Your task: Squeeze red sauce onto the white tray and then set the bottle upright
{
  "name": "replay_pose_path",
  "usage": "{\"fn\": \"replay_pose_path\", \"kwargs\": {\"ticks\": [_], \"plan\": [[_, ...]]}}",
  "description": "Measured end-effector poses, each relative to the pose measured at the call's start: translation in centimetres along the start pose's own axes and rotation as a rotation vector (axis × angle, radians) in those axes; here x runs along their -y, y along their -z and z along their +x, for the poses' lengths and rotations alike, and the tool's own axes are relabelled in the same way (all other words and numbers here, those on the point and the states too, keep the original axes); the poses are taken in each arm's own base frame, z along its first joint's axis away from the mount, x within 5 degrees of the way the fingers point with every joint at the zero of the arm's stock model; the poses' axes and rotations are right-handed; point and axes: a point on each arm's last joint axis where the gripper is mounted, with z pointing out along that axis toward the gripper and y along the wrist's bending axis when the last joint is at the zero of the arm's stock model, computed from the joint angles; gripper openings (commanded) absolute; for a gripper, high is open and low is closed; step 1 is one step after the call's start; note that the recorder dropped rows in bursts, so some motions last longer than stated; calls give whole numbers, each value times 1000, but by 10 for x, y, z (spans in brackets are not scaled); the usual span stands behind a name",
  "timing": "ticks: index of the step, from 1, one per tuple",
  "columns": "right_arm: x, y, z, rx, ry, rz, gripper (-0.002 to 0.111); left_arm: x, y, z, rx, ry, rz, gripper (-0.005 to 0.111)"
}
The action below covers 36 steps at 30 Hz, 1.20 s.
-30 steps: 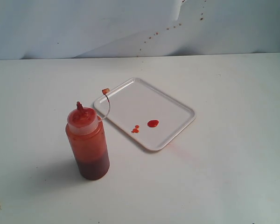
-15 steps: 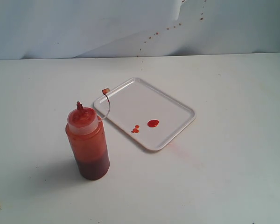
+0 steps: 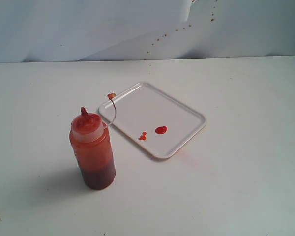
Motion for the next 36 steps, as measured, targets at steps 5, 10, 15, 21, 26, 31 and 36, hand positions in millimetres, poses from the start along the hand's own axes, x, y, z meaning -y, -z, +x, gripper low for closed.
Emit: {"fn": "replay_pose_path", "kwargs": {"ticks": [5,10,15,21,26,31,36], "plan": [[-2,2,5,-40,73,-38,0,0,0,0,0,0,0,0],[-6,3,9,-76,114,-123,0,0,0,0,0,0,0,0],[-11,3,9,-70,129,-210,0,0,0,0,0,0,0,0],[-13,4,9,-67,133,-252,0,0,0,0,0,0,0,0],[-13,4,9,-71,101,-253,0,0,0,0,0,0,0,0],[-16,5,9,-70,113,-277,0,0,0,0,0,-2,0,0],[-18,5,10,-76,125,-302,0,0,0,0,0,-2,0,0]]}}
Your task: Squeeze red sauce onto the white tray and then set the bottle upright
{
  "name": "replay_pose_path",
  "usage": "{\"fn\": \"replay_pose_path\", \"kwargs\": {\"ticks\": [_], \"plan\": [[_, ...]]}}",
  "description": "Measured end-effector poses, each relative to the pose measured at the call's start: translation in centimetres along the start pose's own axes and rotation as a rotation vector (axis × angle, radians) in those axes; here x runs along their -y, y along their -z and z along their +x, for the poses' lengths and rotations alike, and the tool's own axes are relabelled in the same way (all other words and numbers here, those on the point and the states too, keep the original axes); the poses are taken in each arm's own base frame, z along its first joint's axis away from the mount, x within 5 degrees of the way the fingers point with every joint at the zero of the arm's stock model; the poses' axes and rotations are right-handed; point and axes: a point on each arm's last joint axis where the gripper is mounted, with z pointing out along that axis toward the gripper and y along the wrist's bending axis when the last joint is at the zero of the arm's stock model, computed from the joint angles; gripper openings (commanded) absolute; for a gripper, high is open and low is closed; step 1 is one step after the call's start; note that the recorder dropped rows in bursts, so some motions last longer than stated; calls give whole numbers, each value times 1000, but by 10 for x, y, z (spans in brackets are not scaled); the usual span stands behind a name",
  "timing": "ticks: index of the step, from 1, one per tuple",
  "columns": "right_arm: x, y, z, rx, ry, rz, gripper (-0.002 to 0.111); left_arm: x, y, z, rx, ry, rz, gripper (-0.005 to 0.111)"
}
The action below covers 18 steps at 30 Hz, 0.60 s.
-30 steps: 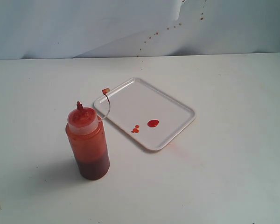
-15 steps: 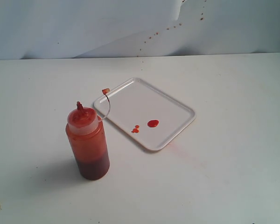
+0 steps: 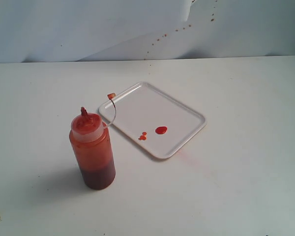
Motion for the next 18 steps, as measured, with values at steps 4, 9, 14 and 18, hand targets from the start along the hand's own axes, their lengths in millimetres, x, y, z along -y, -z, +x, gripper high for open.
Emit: {"fn": "replay_pose_path", "kwargs": {"ticks": [4,9,14,18], "plan": [[-2,0,4,-41,-14,-16,0,0,0,0,0,0,0,0],[-4,0,8,-87,-64,-41,0,0,0,0,0,0,0,0],[-4,0,8,-88,-81,-44,0,0,0,0,0,0,0,0],[-4,0,8,-92,-69,-40,0,0,0,0,0,0,0,0]]}}
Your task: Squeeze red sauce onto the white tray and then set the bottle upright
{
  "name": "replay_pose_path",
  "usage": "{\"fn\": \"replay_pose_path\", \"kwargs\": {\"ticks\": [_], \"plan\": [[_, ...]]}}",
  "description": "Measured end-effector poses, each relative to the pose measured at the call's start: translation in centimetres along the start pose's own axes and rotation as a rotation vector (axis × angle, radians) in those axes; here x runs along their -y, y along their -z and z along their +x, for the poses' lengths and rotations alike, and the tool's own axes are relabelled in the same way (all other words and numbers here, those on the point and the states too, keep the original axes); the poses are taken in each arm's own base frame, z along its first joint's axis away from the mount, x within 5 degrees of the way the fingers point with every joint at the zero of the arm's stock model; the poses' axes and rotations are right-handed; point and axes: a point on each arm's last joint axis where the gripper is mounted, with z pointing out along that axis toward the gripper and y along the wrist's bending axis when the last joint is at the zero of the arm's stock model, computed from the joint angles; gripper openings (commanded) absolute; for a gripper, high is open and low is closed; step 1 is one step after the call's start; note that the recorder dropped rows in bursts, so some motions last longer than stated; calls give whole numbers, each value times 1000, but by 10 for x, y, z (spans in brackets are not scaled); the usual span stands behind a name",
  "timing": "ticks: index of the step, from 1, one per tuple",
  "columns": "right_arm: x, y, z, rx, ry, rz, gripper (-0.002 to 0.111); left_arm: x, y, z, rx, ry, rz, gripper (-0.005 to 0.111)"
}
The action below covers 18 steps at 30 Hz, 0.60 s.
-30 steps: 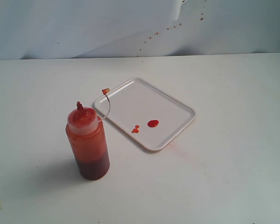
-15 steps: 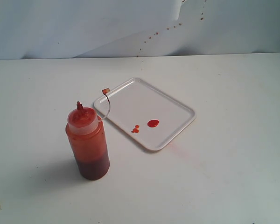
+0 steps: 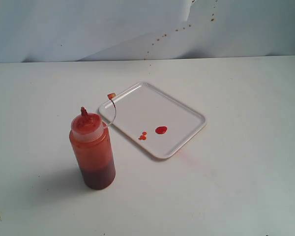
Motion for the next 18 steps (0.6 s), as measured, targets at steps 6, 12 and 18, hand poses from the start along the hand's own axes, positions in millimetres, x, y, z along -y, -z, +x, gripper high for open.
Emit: {"fn": "replay_pose_path", "kwargs": {"ticks": [6,12,18], "plan": [[0,0,0,-2,-5,1,0,0,0,0,0,0,0,0],[0,0,0,-2,-18,-3,0,0,0,0,0,0,0,0],[0,0,0,-1,-29,-5,0,0,0,0,0,0,0,0]]}}
